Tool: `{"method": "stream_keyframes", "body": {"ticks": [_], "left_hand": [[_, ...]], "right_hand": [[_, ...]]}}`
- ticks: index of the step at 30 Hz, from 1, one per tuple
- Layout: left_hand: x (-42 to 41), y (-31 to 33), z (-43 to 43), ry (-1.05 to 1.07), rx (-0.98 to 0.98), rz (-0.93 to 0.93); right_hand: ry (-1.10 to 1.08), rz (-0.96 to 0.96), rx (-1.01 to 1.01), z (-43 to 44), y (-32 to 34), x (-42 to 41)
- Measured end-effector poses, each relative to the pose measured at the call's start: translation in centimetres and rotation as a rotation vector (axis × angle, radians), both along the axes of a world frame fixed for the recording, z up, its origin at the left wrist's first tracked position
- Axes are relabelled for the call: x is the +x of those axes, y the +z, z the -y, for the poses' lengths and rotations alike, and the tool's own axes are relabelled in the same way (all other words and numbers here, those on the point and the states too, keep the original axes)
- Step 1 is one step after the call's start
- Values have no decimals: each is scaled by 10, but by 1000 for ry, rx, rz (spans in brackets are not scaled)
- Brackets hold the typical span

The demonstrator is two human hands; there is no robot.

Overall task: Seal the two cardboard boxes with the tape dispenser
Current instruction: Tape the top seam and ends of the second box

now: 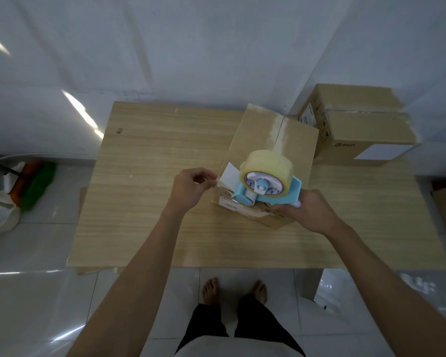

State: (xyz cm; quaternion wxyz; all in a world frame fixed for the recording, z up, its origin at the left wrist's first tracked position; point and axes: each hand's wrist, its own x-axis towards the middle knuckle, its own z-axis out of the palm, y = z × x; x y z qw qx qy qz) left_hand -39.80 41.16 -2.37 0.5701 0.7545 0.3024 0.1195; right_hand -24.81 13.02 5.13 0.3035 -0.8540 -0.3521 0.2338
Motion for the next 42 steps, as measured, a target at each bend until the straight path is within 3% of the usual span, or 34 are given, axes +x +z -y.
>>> {"method": "stream_keyframes", "body": {"ticks": [2,5,7,12,18,22,25,27,31,33,35,37,39,42], "left_hand": [[-2,-6,2,-7,165,41],[-1,-13,7,-120,250,99],[-1,-15,15,-181,222,82],[-1,-17,22,-42,-15,130],[-1,-18,36,44,152,88],[-4,-12,45,68,191,120],[1,-13,49,95,240,77],[4,-12,56,119,358,48],[20,-2,71,205,810,-103],[37,2,89,133,1009,-156],[53,2,112,-87,961,-116],[59,-3,133,-245,858,-272],[59,-11,141,-269,917,-407],[56,-11,139,-289,954,-444]], "right_hand": [[-4,9,-44,1,-6,-1],[33,49,-70,1,-9,-2],[59,86,-72,2,-9,0],[141,220,-69,4,-14,1],[144,211,-63,10,-16,4],[48,192,-184,74,-8,18],[-28,293,-221,150,-2,32],[-16,358,-216,172,-12,34],[12,317,-173,171,-28,36],[31,316,-112,175,-29,40],[51,325,-73,178,-29,43],[72,297,-65,178,-33,45],[58,237,-56,178,-38,47],[46,227,-22,188,-51,49]]}}
